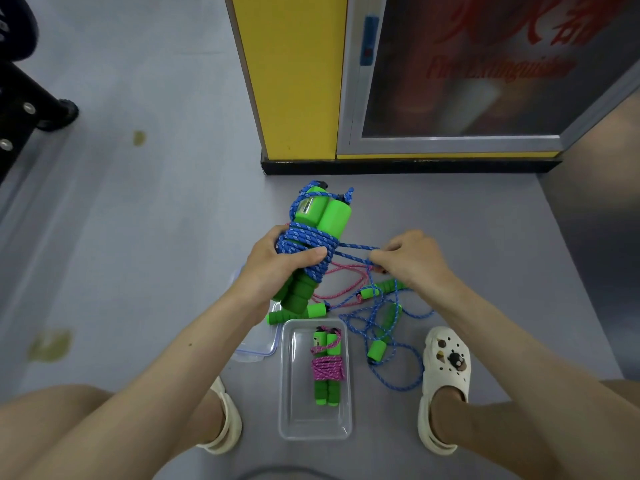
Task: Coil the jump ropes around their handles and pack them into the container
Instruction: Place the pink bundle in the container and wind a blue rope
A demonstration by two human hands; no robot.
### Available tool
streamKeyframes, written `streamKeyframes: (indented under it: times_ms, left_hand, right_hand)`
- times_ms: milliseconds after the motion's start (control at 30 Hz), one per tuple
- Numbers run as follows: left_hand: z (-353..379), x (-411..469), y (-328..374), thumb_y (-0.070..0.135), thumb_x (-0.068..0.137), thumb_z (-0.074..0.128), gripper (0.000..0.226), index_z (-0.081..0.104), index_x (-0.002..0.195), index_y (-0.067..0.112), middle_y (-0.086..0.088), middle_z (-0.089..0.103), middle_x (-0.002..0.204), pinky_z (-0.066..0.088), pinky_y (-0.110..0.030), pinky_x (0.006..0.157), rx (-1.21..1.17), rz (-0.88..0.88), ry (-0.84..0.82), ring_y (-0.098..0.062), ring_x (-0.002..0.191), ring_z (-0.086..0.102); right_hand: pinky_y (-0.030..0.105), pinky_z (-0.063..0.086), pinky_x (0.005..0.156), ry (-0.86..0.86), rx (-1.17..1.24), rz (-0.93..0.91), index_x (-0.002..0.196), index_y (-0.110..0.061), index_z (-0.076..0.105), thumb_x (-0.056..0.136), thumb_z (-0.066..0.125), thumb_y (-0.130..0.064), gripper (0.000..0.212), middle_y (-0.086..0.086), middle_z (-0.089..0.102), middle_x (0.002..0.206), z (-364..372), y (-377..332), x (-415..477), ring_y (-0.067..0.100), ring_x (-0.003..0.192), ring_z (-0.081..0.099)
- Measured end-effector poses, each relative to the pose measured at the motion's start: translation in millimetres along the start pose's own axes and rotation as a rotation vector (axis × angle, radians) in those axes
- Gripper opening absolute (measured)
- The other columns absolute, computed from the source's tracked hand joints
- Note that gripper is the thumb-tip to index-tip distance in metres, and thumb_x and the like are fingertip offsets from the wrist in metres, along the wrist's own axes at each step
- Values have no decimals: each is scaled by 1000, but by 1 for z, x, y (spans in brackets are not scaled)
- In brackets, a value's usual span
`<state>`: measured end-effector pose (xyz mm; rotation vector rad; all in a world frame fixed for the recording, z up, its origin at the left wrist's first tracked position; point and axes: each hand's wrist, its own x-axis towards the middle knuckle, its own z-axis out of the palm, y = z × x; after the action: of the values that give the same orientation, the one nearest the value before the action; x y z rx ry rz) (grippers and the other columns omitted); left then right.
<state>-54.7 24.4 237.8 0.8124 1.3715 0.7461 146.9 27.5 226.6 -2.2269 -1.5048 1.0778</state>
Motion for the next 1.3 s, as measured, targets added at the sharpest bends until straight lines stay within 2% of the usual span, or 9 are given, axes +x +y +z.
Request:
streamKeyframes:
  times_ms: [167, 267, 333, 667, 800, 900, 1000, 1167, 1300]
  left_hand:
    - [2, -1, -2, 14, 74, 80, 61, 53, 128, 16, -4, 70, 105, 53, -20, 54, 10, -12, 21, -16, 84, 69]
    - [1, -2, -2, 15, 74, 80, 56, 55, 124, 16, -3, 70, 102, 54, -21, 55, 22, -5, 30, -15, 82, 69]
    - [2, -3, -4, 14, 74, 79, 54, 56, 123, 16, -3, 70, 102, 53, -19, 53, 49, 8, 20, -13, 80, 68]
    - [1, -1, -7, 14, 75, 79, 52, 54, 121, 15, -2, 69, 101, 52, -16, 52, 64, 45, 76, -10, 78, 67]
    - [-2, 4, -6, 14, 75, 79, 48, 56, 117, 15, 2, 69, 97, 53, -16, 58, 67, 57, 117, -8, 77, 66]
    - [-4, 5, -9, 15, 75, 79, 48, 55, 117, 16, 2, 68, 99, 51, -17, 60, 76, 52, 146, -9, 80, 65]
    - [-7, 6, -9, 16, 75, 79, 48, 55, 116, 16, -2, 68, 102, 55, -29, 68, 40, 40, 188, -16, 85, 67]
    - [-7, 9, -7, 17, 75, 80, 41, 56, 108, 18, -10, 69, 103, 57, -46, 81, -31, 21, 225, -32, 92, 68]
    - [-5, 10, -4, 16, 76, 79, 42, 55, 110, 18, -3, 68, 100, 56, -32, 68, -29, 63, 239, -18, 83, 67]
  right_hand:
    - [24, 22, 43, 119, -231, -53, 52, -12, 35, 80, 62, -18, 39, 0, 32, 51, 4, 5, -4, 17, 46, 30]
    - [27, 37, 50, 188, -315, -132, 70, -6, 65, 77, 59, -5, 9, 8, 58, 70, 3, 12, 2, 25, 68, 51]
    - [29, 42, 60, 164, -221, -148, 91, -9, 72, 79, 60, -3, 18, 8, 67, 88, 3, 19, 7, 23, 78, 57]
    - [7, 45, 53, 234, 183, -49, 73, -9, 67, 74, 62, 9, 19, 3, 61, 74, -15, 24, 6, 9, 63, 56]
    - [22, 55, 53, 129, 814, 277, 81, -6, 63, 76, 62, 18, 25, 11, 64, 78, -20, 18, 7, 19, 58, 65]
    - [24, 58, 65, 7, 1007, 268, 100, -2, 61, 80, 51, 23, 33, 10, 66, 86, -26, 13, 4, 13, 64, 69]
    - [29, 54, 81, -145, 1137, 254, 101, -8, 58, 84, 48, 20, 34, 9, 70, 77, -29, 11, -1, 14, 67, 70]
    - [28, 54, 75, -240, 1218, 280, 102, -11, 55, 87, 48, 15, 30, 7, 70, 63, -28, 10, -4, 13, 60, 69]
    - [26, 53, 63, -311, 1103, 287, 101, -14, 57, 91, 51, 4, 21, 3, 66, 59, -30, 10, -3, 11, 54, 65]
